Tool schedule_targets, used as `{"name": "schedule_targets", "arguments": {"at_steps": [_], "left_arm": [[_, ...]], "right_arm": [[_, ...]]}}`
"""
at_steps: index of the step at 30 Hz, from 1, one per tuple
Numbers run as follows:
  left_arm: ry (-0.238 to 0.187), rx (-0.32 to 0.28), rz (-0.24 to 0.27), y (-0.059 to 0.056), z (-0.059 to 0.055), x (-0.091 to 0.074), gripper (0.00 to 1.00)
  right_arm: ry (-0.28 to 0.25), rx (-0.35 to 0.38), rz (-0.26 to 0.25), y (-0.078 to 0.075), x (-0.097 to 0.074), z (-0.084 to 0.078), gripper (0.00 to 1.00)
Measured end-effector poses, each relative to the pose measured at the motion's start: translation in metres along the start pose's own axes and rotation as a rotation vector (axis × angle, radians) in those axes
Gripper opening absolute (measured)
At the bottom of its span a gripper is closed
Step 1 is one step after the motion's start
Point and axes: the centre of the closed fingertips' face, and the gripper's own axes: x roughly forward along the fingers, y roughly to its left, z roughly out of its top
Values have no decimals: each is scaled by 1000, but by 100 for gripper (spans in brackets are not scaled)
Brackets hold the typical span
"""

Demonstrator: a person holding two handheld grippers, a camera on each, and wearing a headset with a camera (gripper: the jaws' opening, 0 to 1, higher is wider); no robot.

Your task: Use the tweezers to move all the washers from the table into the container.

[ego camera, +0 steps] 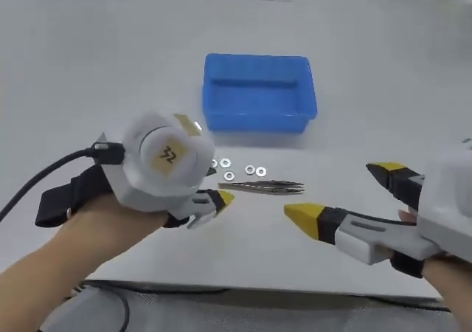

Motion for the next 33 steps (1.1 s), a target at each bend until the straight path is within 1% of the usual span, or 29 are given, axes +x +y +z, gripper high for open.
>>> {"name": "schedule_targets", "arguments": {"at_steps": [1, 4, 6, 8, 9, 12, 14, 15, 16, 17, 18, 19, 20, 22, 23, 25, 26, 27, 28, 29, 30, 31, 32, 33], "left_arm": [[11, 12, 0, 2, -1, 3, 23], [28, 29, -20, 3, -2, 9, 17], [36, 40, -29, 3, -3, 12, 14], [57, 43, -47, 1, -7, 16, 15], [60, 46, -51, 0, -8, 17, 14], [70, 69, -63, -5, -11, 18, 8], [73, 85, -80, -10, -13, 18, 5], [47, 101, -93, -13, -11, 18, 6], [61, 92, -100, -16, -13, 17, 7], [55, 96, -109, -16, -12, 17, 6], [61, 102, -110, -17, -13, 17, 2], [65, 127, -105, -16, -13, 16, 0], [58, 155, -106, -17, -12, 17, 0], [62, 163, -110, -19, -12, 17, 0], [70, 168, -117, -21, -12, 17, 0], [73, 186, -113, -22, -10, 15, 0], [70, 197, -108, -22, -9, 13, 0], [68, 209, -106, -23, -6, 10, 0], [67, 215, -108, -24, -3, 6, 0], [64, 220, -104, -25, 0, 2, 0], [53, 233, -100, -25, 6, -5, 0], [46, 239, -98, -26, 11, -10, 0], [29, 243, -91, -26, 18, -16, 0], [14, 245, -89, -26, 23, -21, 0]], "right_arm": [[5, 1, 5, 1, 1, -1, 79], [15, -3, 15, 4, 3, -4, 79], [21, -9, 22, 6, 5, -5, 79], [26, -13, 28, 7, 7, -6, 79], [28, -14, 32, 8, 8, -6, 79], [34, -21, 42, 9, 10, -6, 78], [37, -27, 55, 12, 12, -6, 78], [40, -30, 59, 13, 13, -7, 78], [45, -36, 65, 14, 14, -7, 78], [47, -42, 68, 15, 14, -7, 76], [42, -51, 71, 16, 14, -6, 74], [36, -62, 79, 17, 14, -4, 72], [38, -67, 89, 19, 15, -4, 72], [54, -85, 114, 22, 18, -5, 72], [66, -105, 137, 25, 20, -5, 70], [54, -129, 154, 29, 23, -2, 68], [61, -142, 164, 30, 25, -2, 67], [82, -178, 189, 33, 26, -5, 65], [90, -206, 193, 33, 28, -5, 61], [93, -241, 189, 33, 29, -5, 56], [106, -296, 197, 34, 31, -7, 52], [122, -332, 205, 36, 32, -9, 48], [141, -379, 203, 37, 34, -13, 43], [146, -419, 203, 37, 36, -14, 40]]}}
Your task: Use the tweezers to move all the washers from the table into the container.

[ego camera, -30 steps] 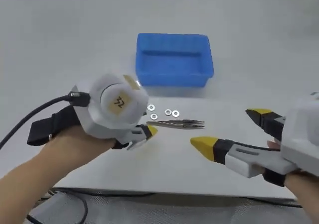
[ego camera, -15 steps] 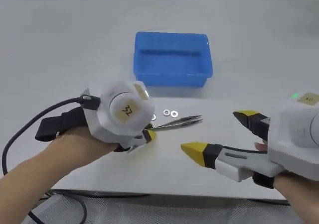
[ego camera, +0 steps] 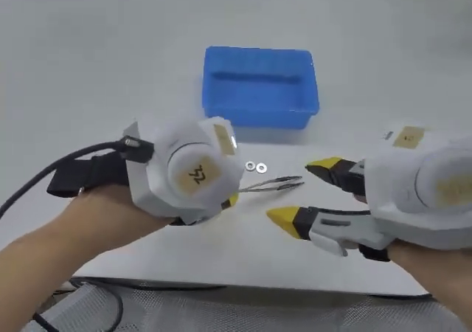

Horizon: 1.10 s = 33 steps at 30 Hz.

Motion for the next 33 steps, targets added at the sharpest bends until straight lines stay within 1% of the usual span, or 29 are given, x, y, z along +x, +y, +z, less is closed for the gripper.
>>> {"name": "schedule_targets", "arguments": {"at_steps": [1, 2, 3, 4, 5, 6, 8, 10, 11, 14, 15, 18, 20, 22, 25, 27, 30, 31, 33], "left_arm": [[-10, -1, -1, -1, 4, -4, 0], [-19, -6, -4, -1, 8, -7, 0], [-28, -9, -3, -1, 13, -12, 0], [-31, -6, 0, -2, 16, -14, 0], [-33, 4, 5, -3, 20, -18, 0], [-36, 12, 7, -3, 22, -19, 0], [-39, 24, 9, -5, 27, -23, 0], [-51, 35, 2, -8, 33, -26, 0], [-56, 44, 0, -11, 37, -29, 0], [-61, 76, 8, -12, 42, -32, 0], [-61, 83, 6, -13, 42, -32, 0], [-41, 118, 1, -15, 43, -35, 0], [-34, 142, 6, -15, 43, -36, 0], [-42, 141, 5, -14, 46, -38, 0], [-56, 139, 7, -11, 51, -37, 0], [-55, 138, 4, -11, 51, -35, 0], [-39, 164, 17, -11, 47, -34, 0], [-49, 166, 23, -11, 48, -34, 0], [-59, 153, 44, -8, 47, -36, 0]], "right_arm": [[28, -61, -5, 1, 3, -3, 37], [39, -83, -8, 1, 4, -4, 34], [62, -155, -26, 0, 7, -6, 33], [67, -191, -35, 0, 8, -6, 30], [62, -222, -34, 3, 10, -4, 27], [59, -236, -31, 4, 11, -2, 25], [64, -270, -24, 7, 14, 0, 24], [44, -283, -21, 9, 15, 8, 23], [31, -283, -7, 12, 16, 12, 22], [6, -258, 17, 13, 19, 20, 20], [1, -251, 25, 13, 20, 21, 17], [-12, -231, 57, 15, 22, 26, 10], [-17, -242, 61, 16, 22, 28, 8], [-24, -280, 65, 17, 22, 31, 6], [-28, -282, 68, 19, 22, 35, 6], [-26, -288, 72, 20, 24, 35, 6], [-13, -291, 71, 19, 28, 33, 5], [-13, -290, 70, 19, 28, 34, 5], [-17, -272, 76, 18, 29, 35, 5]]}}
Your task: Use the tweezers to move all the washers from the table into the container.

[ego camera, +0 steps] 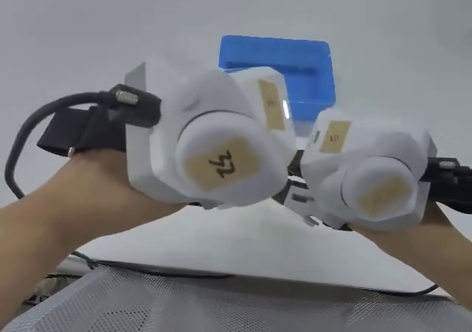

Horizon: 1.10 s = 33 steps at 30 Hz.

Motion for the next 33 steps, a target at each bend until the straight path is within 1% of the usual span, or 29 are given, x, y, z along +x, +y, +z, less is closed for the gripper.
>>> {"name": "schedule_targets", "arguments": {"at_steps": [2, 3, 4, 5, 6, 7, 8, 9, 10, 11, 12, 13, 14, 16, 17, 18, 20, 21, 22, 23, 24, 25, 27, 28, 29, 30, 31, 32, 33], "left_arm": [[-43, -51, 44, 5, 0, -1, 0], [-61, -77, 65, 7, 0, -3, 4], [-71, -105, 78, 8, -1, -6, 8], [-101, -158, 114, 12, -2, -10, 14], [-125, -186, 148, 17, -3, -14, 23], [-146, -226, 178, 21, -5, -20, 28], [-161, -299, 217, 27, -13, -27, 31], [-167, -344, 229, 29, -19, -31, 32], [-169, -402, 264, 33, -30, -38, 32], [-172, -425, 297, 36, -37, -42, 35], [-158, -463, 321, 36, -50, -48, 39], [-138, -487, 337, 35, -59, -51, 42], [-124, -507, 378, 35, -71, -56, 45], [-111, -550, 427, 33, -84, -61, 53], [-105, -574, 436, 30, -90, -62, 56], [-101, -613, 450, 25, -97, -63, 56], [-108, -641, 459, 20, -103, -64, 53], [-104, -649, 451, 16, -105, -62, 52], [-99, -649, 449, 15, -105, -61, 52], [-91, -639, 451, 15, -105, -60, 53], [-77, -616, 453, 16, -104, -59, 52], [-73, -595, 455, 18, -102, -58, 50], [-72, -581, 462, 19, -100, -55, 47], [-72, -579, 463, 19, -100, -55, 47], [-67, -576, 461, 19, -100, -53, 47], [-59, -574, 461, 18, -101, -53, 47], [-48, -575, 465, 17, -102, -54, 47], [-49, -586, 470, 16, -102, -55, 47], [-59, -599, 471, 15, -101, -56, 47]], "right_arm": [[-3, 22, 6, -1, 0, 1, 5], [-9, 32, 15, 0, 0, 1, 5], [-11, 40, 17, -1, 0, 2, 4], [-14, 43, 14, -2, 0, 3, 3], [-20, 48, 12, -4, -1, 4, 3], [-30, 70, 12, -6, -1, 7, 3], [-33, 79, 14, -8, -1, 8, 3], [-42, 95, 16, -10, -1, 10, 3], [-50, 111, 20, -11, -1, 12, 3], [-63, 129, 25, -14, -1, 15, 3], [-73, 136, 28, -15, -2, 18, 3], [-79, 143, 28, -18, -2, 20, 3], [-84, 146, 29, -20, -2, 23, 3], [-99, 145, 26, -25, -1, 28, 3], [-99, 145, 26, -27, 1, 30, 3], [-99, 145, 28, -29, 2, 31, 3], [-91, 148, 35, -30, 6, 32, 3], [-87, 142, 36, -30, 8, 32, 2], [-78, 131, 38, -30, 9, 32, 2], [-70, 126, 40, -29, 9, 32, 2], [-63, 122, 43, -29, 9, 32, 2], [-52, 116, 50, -27, 9, 31, 2], [-18, 97, 63, -24, 7, 29, 2], [22, 69, 93, -18, 5, 24, 2], [47, 63, 92, -17, 5, 20, 2], [65, 31, 90, -15, 4, 17, 2], [85, 14, 97, -13, 5, 14, 2], [126, 2, 106, -9, 5, 7, 2], [137, -9, 110, -8, 7, 5, 2]]}}
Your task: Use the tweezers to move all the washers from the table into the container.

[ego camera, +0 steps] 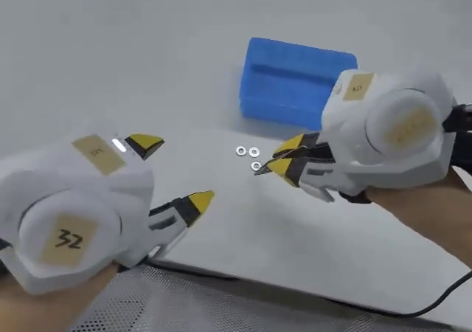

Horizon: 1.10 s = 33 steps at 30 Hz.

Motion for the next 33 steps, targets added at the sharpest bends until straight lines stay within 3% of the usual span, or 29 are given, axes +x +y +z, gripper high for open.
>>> {"name": "schedule_targets", "arguments": {"at_steps": [2, 3, 5, 8, 15, 20, 24, 33], "left_arm": [[-6, -5, 2, -2, -2, 0, 46], [-13, 51, 28, 2, 1, -1, 44], [-36, 75, 50, 5, 5, -1, 42], [-46, 41, 43, 6, 5, -4, 40], [-47, 38, 67, 11, 4, -5, 38], [-40, 51, 62, 8, 3, -2, 49], [-41, 57, 61, 7, 3, -2, 54], [-29, 60, 66, 9, 1, -2, 52]], "right_arm": [[4, -8, 4, 4, 6, -1, 2], [-2, -10, 4, 4, 7, 0, 2], [-34, 15, 8, 4, 8, 7, 2], [-61, 15, -9, 3, 15, 9, 2], [-107, -22, -55, 7, 16, 9, 2], [-117, -23, -68, 5, 14, 10, 3], [-158, 19, -56, 0, 12, 22, 3], [-158, 66, -63, -13, 12, 27, 1]]}}
